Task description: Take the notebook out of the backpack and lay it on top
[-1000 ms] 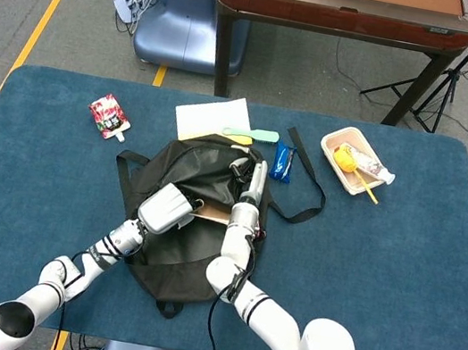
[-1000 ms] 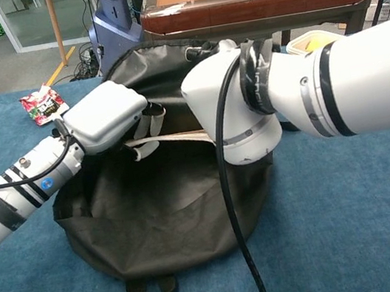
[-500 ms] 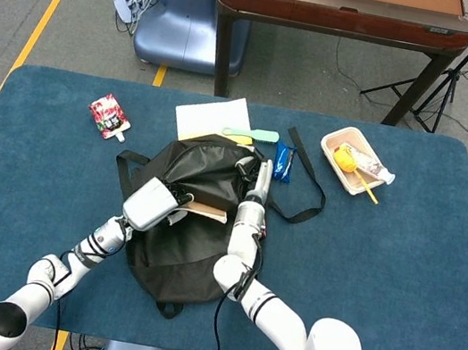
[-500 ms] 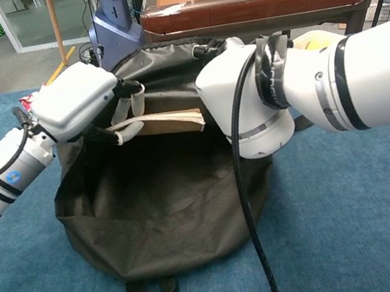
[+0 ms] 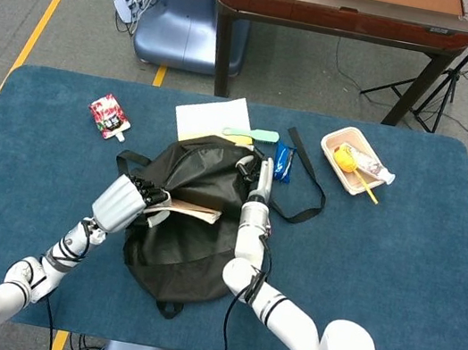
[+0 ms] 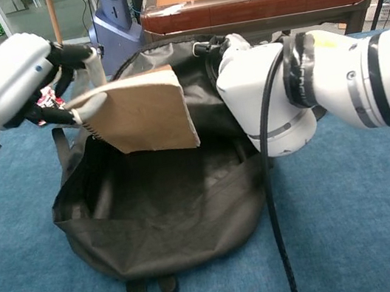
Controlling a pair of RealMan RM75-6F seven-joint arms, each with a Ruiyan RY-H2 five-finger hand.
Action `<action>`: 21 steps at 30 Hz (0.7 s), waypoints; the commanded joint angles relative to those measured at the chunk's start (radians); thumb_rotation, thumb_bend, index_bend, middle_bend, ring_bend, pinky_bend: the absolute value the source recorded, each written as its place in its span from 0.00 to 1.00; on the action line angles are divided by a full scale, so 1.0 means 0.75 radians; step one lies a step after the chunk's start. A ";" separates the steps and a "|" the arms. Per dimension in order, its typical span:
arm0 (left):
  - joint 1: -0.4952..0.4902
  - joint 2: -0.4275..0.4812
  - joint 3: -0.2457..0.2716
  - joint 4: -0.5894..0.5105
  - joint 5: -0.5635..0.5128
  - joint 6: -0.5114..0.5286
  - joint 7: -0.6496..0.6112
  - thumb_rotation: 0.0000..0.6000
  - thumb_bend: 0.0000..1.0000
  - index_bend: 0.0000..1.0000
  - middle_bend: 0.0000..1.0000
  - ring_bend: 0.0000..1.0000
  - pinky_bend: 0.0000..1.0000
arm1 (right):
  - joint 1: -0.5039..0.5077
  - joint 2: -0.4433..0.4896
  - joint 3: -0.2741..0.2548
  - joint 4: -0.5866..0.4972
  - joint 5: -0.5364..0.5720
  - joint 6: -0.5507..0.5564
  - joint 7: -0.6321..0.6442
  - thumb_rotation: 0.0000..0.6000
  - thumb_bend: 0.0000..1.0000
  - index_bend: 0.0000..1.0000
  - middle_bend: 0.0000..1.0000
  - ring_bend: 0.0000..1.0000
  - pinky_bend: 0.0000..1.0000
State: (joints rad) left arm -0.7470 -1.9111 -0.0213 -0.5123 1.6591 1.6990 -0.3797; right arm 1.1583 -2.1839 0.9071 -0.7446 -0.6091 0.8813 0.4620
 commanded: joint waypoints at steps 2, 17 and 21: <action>0.012 0.087 -0.034 -0.117 -0.020 0.004 0.006 1.00 0.38 0.68 0.76 0.76 0.91 | -0.041 0.022 -0.030 -0.052 -0.019 -0.002 -0.001 1.00 0.92 0.60 0.35 0.28 0.32; 0.029 0.234 -0.140 -0.276 -0.100 -0.056 0.005 1.00 0.38 0.67 0.76 0.76 0.91 | -0.232 0.136 -0.222 -0.342 -0.146 -0.008 -0.066 1.00 0.91 0.59 0.35 0.27 0.32; 0.026 0.287 -0.164 -0.329 -0.100 -0.045 0.014 1.00 0.38 0.67 0.76 0.76 0.91 | -0.293 0.188 -0.302 -0.438 -0.229 -0.017 -0.073 1.00 0.90 0.58 0.35 0.26 0.31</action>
State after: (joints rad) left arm -0.7265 -1.7080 -0.1365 -0.7469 1.5850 1.6614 -0.3722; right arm 0.9651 -2.0673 0.7131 -1.0390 -0.7475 0.8738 0.4141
